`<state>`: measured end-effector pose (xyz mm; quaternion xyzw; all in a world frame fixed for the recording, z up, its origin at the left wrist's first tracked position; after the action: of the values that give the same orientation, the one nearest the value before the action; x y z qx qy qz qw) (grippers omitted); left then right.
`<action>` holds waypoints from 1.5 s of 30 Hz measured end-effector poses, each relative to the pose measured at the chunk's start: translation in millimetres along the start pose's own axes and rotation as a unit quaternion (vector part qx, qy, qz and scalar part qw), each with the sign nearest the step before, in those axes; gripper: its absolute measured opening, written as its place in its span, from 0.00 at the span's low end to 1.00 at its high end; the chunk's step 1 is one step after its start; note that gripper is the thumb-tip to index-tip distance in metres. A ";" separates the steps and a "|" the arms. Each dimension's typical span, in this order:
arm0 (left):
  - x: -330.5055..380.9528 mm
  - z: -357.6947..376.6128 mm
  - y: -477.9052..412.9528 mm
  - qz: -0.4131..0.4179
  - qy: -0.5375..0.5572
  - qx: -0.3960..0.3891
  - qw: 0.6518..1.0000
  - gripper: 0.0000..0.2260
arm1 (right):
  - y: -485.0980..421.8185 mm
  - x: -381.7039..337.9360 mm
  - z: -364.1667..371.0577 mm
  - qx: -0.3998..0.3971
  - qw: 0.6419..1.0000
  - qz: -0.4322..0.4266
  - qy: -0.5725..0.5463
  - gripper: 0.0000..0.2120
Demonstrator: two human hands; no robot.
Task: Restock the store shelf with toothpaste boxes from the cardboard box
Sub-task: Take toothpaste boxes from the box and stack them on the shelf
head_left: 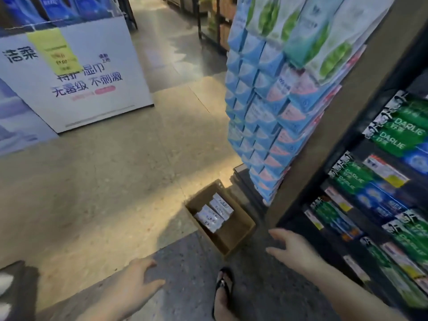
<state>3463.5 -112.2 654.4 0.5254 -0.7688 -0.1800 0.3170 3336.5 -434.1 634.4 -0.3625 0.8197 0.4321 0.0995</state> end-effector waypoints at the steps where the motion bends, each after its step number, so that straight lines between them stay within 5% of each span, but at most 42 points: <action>1: 2.4 -12.0 -19.4 0.003 -0.015 -0.002 1.000 0.24 | -18.6 -13.6 -2.5 0.003 1.000 0.002 -0.005 0.27; 9: 29.4 -73.0 -167.7 0.076 -0.009 0.015 0.997 0.21 | -143.5 -82.1 -20.8 -0.009 1.000 0.000 -0.023 0.24; 25: 17.1 -76.1 -434.2 0.232 -0.086 -0.174 0.953 0.20 | -307.3 -101.3 71.8 0.053 0.976 0.183 -0.110 0.23; 45: -74.8 143.4 -702.7 0.237 -0.104 -0.188 0.948 0.24 | -628.1 53.9 266.0 0.082 0.978 0.192 -0.003 0.28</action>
<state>3872.4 -320.5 98.3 0.2379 -0.8521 -0.2946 0.3613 3685.2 -482.4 47.6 -0.1877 0.9062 0.3761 0.0468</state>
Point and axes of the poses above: each hand's wrist, its own y-axis away from the middle knuckle, its own z-axis out of the palm, x = y × z, the point moved 1 cm from there along -y, towards the middle knuckle, and after that the axes turned 4 degrees about z, right-handed, at the moved point
